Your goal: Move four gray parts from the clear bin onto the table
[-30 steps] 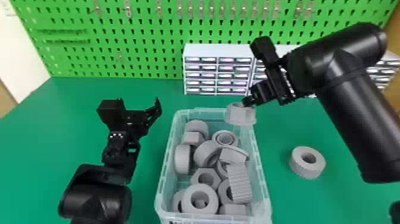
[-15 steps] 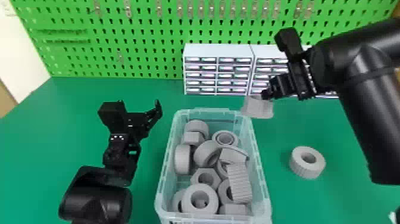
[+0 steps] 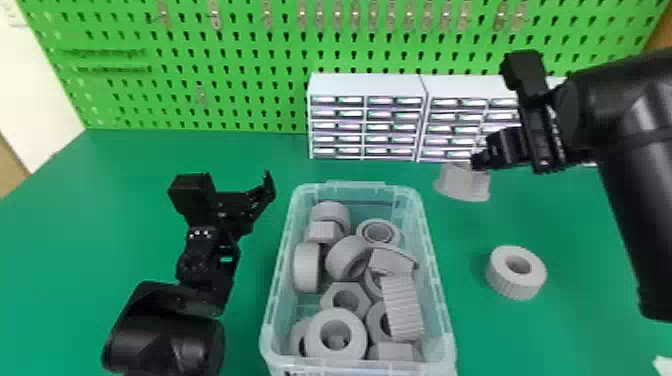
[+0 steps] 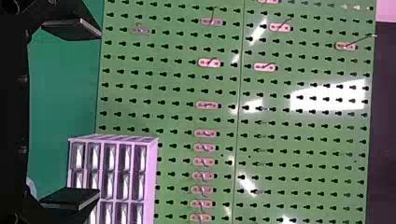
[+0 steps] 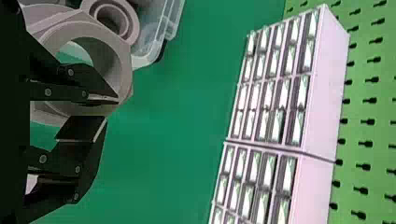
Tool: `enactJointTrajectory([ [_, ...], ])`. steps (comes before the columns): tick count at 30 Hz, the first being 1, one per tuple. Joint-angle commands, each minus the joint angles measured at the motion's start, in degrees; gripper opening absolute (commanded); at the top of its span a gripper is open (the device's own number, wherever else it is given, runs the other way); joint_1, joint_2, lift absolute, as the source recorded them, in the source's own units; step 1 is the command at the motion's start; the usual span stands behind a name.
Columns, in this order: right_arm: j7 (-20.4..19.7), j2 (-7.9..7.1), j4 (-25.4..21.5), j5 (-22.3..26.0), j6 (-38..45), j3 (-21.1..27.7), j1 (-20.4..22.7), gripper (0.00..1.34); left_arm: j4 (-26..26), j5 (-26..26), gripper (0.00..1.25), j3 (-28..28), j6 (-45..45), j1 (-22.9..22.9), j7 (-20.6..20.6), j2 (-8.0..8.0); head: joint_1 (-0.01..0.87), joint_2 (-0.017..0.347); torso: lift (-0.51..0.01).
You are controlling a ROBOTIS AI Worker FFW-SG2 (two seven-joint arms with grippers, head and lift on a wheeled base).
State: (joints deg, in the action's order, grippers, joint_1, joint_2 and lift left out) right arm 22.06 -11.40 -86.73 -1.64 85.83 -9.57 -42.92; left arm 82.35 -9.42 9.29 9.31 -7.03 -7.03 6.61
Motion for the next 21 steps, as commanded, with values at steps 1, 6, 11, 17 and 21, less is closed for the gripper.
enactJointTrajectory([
  [1, 0.0, -0.55, -0.63, -1.17, 0.57, 1.57, 1.08, 0.34, 0.0, -0.16, 1.15, 0.21, 0.0, 0.0, -0.08, -0.02, 0.693, 0.072, -0.052],
  [6, 0.0, -0.99, -0.72, -1.35, 0.48, 3.15, 2.75, 0.34, 0.0, -0.33, 1.15, 0.82, 0.0, -0.18, -0.61, -0.02, 0.693, 0.072, -0.052],
  [11, 0.0, -1.08, -0.63, -1.44, -0.49, 3.68, 4.6, 0.34, 0.0, -0.68, 1.15, 1.17, 0.0, -0.26, -0.96, -0.02, 0.693, 0.072, -0.052],
  [17, 0.0, -1.08, -0.63, -1.79, -1.1, 3.41, 5.83, 0.34, 0.0, -0.68, 1.15, 1.44, 0.0, -0.53, -1.14, -0.02, 0.693, 0.072, -0.052],
  [21, 0.0, -1.17, -0.54, -1.79, -1.01, 2.89, 6.45, 0.34, 0.0, -0.86, 1.15, 1.52, 0.0, -0.44, -1.23, -0.02, 0.693, 0.072, -0.052],
])
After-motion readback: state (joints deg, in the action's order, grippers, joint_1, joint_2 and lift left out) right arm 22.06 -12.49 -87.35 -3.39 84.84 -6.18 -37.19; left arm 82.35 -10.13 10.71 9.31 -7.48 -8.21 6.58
